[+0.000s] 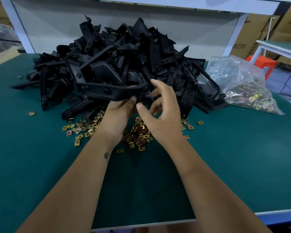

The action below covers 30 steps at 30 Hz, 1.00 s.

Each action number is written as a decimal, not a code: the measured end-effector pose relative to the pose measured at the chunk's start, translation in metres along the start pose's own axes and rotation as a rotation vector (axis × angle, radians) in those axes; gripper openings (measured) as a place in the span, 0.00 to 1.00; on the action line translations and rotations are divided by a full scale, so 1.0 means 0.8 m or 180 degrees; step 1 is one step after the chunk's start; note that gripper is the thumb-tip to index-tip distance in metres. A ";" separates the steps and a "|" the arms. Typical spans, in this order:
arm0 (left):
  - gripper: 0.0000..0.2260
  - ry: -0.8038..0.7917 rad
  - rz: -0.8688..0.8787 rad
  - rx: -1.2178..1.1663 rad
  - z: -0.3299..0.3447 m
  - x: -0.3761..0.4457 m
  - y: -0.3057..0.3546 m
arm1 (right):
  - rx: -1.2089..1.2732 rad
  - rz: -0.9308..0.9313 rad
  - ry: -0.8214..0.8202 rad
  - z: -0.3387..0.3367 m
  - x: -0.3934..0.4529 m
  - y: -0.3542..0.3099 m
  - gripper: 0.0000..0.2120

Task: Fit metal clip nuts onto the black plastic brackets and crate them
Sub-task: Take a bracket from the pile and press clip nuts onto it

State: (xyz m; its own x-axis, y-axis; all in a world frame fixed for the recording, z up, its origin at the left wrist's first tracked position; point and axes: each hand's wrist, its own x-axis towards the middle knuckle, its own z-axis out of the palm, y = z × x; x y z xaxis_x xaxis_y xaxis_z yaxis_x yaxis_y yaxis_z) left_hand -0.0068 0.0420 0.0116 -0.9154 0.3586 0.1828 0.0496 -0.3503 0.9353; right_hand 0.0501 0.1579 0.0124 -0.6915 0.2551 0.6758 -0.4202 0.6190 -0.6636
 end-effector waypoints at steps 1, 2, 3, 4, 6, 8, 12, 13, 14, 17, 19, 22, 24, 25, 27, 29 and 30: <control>0.16 -0.0108 0.0119 0.0203 0.002 -0.002 0.001 | 0.0130 0.0078 0.0025 0.000 0.001 0.000 0.22; 0.18 -0.0234 0.0221 0.0375 0.003 -0.003 0.001 | 0.0245 0.0111 0.0076 0.000 0.003 -0.001 0.18; 0.18 -0.0315 0.0294 0.0491 0.004 -0.004 0.000 | 0.0311 0.0106 0.0164 0.000 0.004 -0.002 0.15; 0.18 -0.0347 0.0320 0.0523 0.006 -0.005 0.000 | 0.0312 0.0053 0.0266 -0.002 0.005 -0.002 0.13; 0.15 -0.0278 0.0192 0.0356 0.008 -0.005 0.000 | 0.0159 -0.0206 0.0391 -0.004 0.005 -0.003 0.10; 0.14 -0.0139 -0.0006 0.0227 0.010 -0.005 0.000 | -0.0077 -0.0461 0.0526 -0.005 0.003 -0.005 0.08; 0.13 -0.0139 -0.0071 0.0186 0.005 -0.004 0.008 | -0.0492 -0.0808 0.1134 -0.007 0.006 -0.003 0.05; 0.13 -0.0380 -0.0097 0.0121 0.001 -0.005 0.010 | -0.0623 -0.0865 0.1171 -0.008 0.007 -0.001 0.05; 0.16 -0.0678 -0.0187 -0.0072 -0.001 -0.006 0.012 | -0.0807 -0.0920 0.1126 -0.009 0.008 0.001 0.05; 0.33 -0.1107 -0.0556 -0.0856 -0.005 -0.009 0.013 | -0.1328 -0.1058 0.0761 -0.008 0.007 0.005 0.08; 0.20 -0.0684 -0.0529 -0.1198 -0.004 -0.007 0.015 | -0.1506 -0.1176 0.0500 -0.005 0.007 0.005 0.10; 0.12 -0.0088 -0.0363 -0.1137 -0.007 -0.002 0.016 | -0.1628 -0.1131 0.0131 -0.004 0.003 0.002 0.11; 0.15 0.0014 -0.0141 -0.0760 -0.011 -0.001 0.015 | -0.1512 -0.0807 0.0199 -0.012 0.000 0.004 0.10; 0.15 0.0058 -0.0070 -0.0615 -0.012 -0.002 0.014 | -0.1406 -0.0481 0.0379 -0.019 0.000 0.006 0.09; 0.14 0.0140 -0.0056 -0.0599 -0.016 -0.002 0.012 | -0.1282 0.0286 0.0952 -0.040 0.000 0.015 0.09; 0.13 0.0165 -0.0088 -0.0738 -0.018 -0.002 0.011 | -0.1258 0.0888 0.1590 -0.064 0.000 0.026 0.09; 0.13 0.0177 -0.0097 -0.0799 -0.018 -0.001 0.011 | -0.1295 0.1125 0.1762 -0.076 -0.001 0.032 0.09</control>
State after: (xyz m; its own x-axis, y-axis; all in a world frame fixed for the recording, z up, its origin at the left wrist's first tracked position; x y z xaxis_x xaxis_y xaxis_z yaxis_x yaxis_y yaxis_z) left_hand -0.0116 0.0265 0.0151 -0.9358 0.3267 0.1323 -0.0728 -0.5464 0.8344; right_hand 0.0758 0.2189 0.0144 -0.3049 0.7564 0.5788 0.0939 0.6286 -0.7720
